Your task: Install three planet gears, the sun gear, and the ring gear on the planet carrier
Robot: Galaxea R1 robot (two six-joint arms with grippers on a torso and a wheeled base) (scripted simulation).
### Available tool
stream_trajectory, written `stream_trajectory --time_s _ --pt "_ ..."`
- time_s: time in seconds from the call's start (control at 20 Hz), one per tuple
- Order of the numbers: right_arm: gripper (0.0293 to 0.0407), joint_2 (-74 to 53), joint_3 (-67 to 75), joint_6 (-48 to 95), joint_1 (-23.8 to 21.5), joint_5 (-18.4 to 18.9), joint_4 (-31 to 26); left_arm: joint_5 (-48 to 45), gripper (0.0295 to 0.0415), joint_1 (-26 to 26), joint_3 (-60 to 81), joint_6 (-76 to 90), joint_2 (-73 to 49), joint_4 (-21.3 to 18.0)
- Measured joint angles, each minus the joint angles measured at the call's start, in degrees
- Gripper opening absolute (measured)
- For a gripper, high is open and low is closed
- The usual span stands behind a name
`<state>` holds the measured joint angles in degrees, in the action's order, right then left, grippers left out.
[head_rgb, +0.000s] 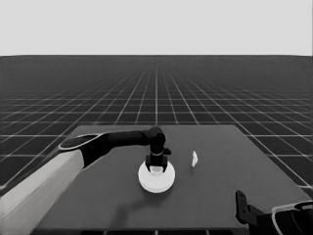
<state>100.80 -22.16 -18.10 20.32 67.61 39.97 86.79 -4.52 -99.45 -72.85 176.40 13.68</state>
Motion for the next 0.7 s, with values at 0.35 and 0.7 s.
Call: stream_trajectory --time_s 0.35,0.7 --pt "0.0385 0.0 0.0 0.0 0.0 0.0 0.0 0.01 0.0349 -0.12 -0.02 3.49 -0.03 0.0" --pt "0.0385 0.0 0.0 0.0 0.0 0.0 0.0 -0.01 0.0349 -0.24 -0.03 7.0 -0.05 0.01"
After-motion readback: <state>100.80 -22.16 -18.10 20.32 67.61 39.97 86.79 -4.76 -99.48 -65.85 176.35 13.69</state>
